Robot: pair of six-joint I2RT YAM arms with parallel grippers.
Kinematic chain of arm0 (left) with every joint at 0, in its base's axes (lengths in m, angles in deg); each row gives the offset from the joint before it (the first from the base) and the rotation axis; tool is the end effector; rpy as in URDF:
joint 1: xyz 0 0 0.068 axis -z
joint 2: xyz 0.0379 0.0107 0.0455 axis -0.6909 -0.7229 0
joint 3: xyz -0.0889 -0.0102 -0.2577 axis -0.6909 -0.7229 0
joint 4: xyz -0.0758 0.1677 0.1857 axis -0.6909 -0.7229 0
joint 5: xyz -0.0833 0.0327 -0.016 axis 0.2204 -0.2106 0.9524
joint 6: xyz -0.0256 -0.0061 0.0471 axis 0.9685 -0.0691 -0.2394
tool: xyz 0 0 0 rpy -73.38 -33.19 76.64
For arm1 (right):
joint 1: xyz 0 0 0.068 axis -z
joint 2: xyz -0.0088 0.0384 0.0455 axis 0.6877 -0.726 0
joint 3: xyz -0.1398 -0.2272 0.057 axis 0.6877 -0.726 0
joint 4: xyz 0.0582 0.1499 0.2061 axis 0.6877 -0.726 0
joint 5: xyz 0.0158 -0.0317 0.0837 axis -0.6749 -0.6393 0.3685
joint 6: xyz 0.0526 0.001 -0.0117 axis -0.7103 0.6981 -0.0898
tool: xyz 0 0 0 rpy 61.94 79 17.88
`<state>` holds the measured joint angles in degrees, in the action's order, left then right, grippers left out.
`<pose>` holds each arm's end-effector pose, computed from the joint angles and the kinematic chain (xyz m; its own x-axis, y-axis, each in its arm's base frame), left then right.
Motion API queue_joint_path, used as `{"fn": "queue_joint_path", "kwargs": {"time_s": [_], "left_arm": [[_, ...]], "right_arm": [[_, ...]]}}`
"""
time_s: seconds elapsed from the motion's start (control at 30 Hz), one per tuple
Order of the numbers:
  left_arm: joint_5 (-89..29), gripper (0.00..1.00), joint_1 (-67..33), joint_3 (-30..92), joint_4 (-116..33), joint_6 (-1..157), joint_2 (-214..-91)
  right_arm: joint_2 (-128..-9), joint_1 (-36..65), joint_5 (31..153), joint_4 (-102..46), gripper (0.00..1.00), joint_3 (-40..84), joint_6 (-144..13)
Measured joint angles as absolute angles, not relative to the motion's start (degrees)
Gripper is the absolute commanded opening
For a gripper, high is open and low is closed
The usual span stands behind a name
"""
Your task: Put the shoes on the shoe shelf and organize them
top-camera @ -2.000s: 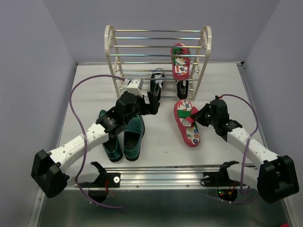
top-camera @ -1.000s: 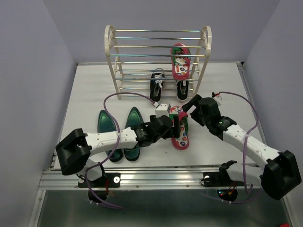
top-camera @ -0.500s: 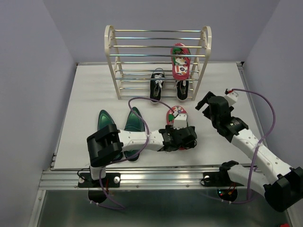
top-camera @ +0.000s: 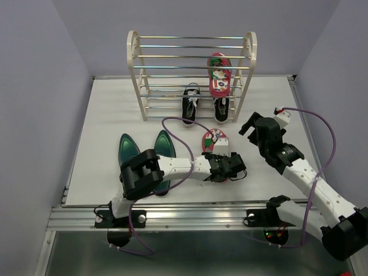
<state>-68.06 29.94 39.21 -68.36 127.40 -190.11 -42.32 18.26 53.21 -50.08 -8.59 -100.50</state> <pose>0.1348 -0.3962 0.1899 -0.7746 -0.0426 -0.6310 0.1668 0.9487 -0.2687 0.1955 0.0716 0.2900 -0.3417 0.4709 -0.8133 0.3494 0.8670 0.3552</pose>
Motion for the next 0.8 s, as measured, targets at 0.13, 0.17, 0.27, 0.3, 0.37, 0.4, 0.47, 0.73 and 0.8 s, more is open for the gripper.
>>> {"fn": "queue_joint_path", "kwargs": {"time_s": [0.13,0.17,0.27,0.3,0.37,0.4,0.47,0.73,0.8], "left_arm": [[-67.8,0.99,28.7,39.3,-68.6,127.1,-190.4],[-67.8,0.99,28.5,39.3,-68.5,126.8,-190.4],[-67.6,0.99,28.2,39.5,-68.4,125.7,-190.6],[-67.7,0.99,28.2,40.2,-68.5,125.2,-191.0],[-67.6,0.99,28.2,41.5,-68.6,123.8,-192.3],[-67.6,0.99,28.2,42.0,-68.9,123.2,-192.9],[-67.6,0.99,28.1,42.6,-69.5,122.1,-193.6],[-66.5,0.99,27.5,43.4,-70.5,121.4,-194.0],[-66.0,0.99,27.2,45.3,-72.3,121.1,-195.1]], "right_arm": [[-42.3,18.5,53.2,-50.1,1.0,-8.6,-100.2],[-42.3,18.7,53.2,-50.1,1.0,-8.6,-100.1],[-42.3,19.0,53.2,-50.1,1.0,-8.6,-99.9],[-42.3,19.1,53.2,-50.0,1.0,-8.6,-99.8],[-42.3,19.2,53.2,-50.0,1.0,-8.6,-99.6],[-42.3,19.2,53.2,-50.0,1.0,-8.6,-99.4],[-42.3,19.5,53.2,-50.0,1.0,-8.6,-99.2],[-42.3,20.1,53.2,-49.9,1.0,-8.6,-98.8],[-42.3,20.3,53.2,-49.8,1.0,-8.7,-98.8]]}}
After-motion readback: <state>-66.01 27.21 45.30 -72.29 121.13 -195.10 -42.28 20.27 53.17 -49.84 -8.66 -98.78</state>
